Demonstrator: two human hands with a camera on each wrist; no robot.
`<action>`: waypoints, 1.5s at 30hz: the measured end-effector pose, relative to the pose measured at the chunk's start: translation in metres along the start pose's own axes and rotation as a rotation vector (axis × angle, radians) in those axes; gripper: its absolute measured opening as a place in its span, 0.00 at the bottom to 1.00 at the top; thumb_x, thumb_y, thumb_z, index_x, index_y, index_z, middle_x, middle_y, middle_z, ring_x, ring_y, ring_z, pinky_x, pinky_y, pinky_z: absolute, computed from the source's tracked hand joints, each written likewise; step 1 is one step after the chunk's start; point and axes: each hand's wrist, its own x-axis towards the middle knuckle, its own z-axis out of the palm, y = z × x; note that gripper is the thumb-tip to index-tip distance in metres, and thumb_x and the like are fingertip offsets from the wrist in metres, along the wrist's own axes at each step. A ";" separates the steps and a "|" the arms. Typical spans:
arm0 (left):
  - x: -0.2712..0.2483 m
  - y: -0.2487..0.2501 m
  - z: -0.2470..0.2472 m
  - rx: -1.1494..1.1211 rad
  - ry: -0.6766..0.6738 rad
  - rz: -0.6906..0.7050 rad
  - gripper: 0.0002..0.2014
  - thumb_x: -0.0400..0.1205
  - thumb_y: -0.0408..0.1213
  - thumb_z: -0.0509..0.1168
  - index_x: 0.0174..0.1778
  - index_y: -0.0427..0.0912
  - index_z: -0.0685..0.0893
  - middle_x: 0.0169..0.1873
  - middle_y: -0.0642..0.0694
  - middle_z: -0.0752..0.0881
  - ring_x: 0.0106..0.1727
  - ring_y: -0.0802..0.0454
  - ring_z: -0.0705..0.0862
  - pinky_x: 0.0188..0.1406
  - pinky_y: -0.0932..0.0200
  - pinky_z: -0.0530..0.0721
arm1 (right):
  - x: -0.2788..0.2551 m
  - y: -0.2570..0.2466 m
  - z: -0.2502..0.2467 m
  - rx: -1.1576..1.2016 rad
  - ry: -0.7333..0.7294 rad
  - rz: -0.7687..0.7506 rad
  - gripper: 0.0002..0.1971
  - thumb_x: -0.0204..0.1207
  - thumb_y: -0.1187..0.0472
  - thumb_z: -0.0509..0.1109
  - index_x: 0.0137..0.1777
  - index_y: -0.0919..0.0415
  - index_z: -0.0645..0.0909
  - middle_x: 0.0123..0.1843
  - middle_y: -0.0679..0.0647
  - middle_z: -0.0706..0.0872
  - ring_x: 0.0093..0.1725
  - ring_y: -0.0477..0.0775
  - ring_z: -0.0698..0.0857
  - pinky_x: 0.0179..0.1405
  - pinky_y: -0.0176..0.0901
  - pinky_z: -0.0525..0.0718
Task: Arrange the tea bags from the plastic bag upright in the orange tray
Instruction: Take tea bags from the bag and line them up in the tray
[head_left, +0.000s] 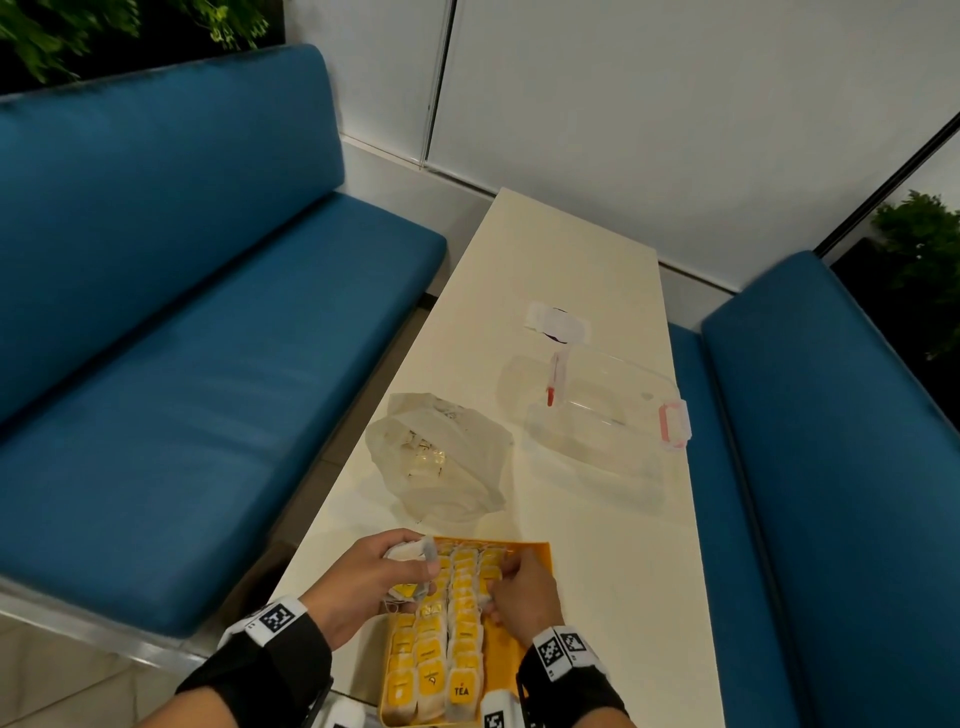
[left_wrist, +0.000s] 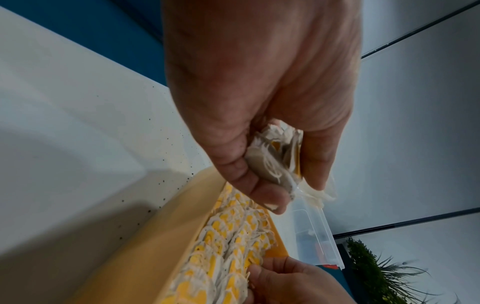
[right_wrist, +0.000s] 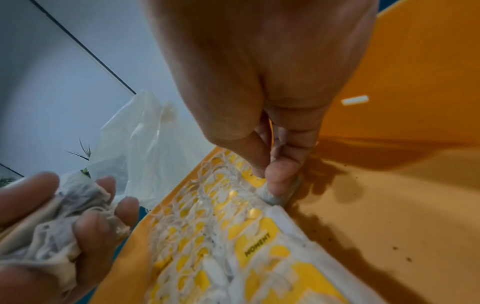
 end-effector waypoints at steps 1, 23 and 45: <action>0.000 0.001 0.000 -0.002 -0.002 -0.003 0.17 0.74 0.36 0.81 0.58 0.40 0.90 0.53 0.36 0.92 0.49 0.44 0.91 0.46 0.50 0.87 | 0.000 -0.001 0.001 0.003 0.008 0.005 0.07 0.73 0.62 0.69 0.44 0.51 0.73 0.43 0.55 0.90 0.42 0.57 0.90 0.47 0.56 0.91; 0.006 0.017 0.018 -0.300 -0.054 -0.153 0.25 0.86 0.54 0.62 0.62 0.33 0.86 0.46 0.35 0.89 0.42 0.44 0.89 0.41 0.52 0.87 | -0.083 -0.082 -0.040 0.193 -0.123 -0.613 0.12 0.74 0.65 0.75 0.49 0.44 0.86 0.42 0.45 0.86 0.39 0.45 0.85 0.41 0.31 0.81; 0.012 0.019 0.018 -0.236 -0.157 -0.111 0.20 0.79 0.29 0.72 0.67 0.29 0.82 0.48 0.34 0.89 0.46 0.43 0.89 0.32 0.59 0.87 | -0.074 -0.077 -0.057 0.260 -0.154 -0.550 0.05 0.75 0.65 0.77 0.44 0.54 0.87 0.39 0.53 0.90 0.38 0.51 0.88 0.44 0.45 0.87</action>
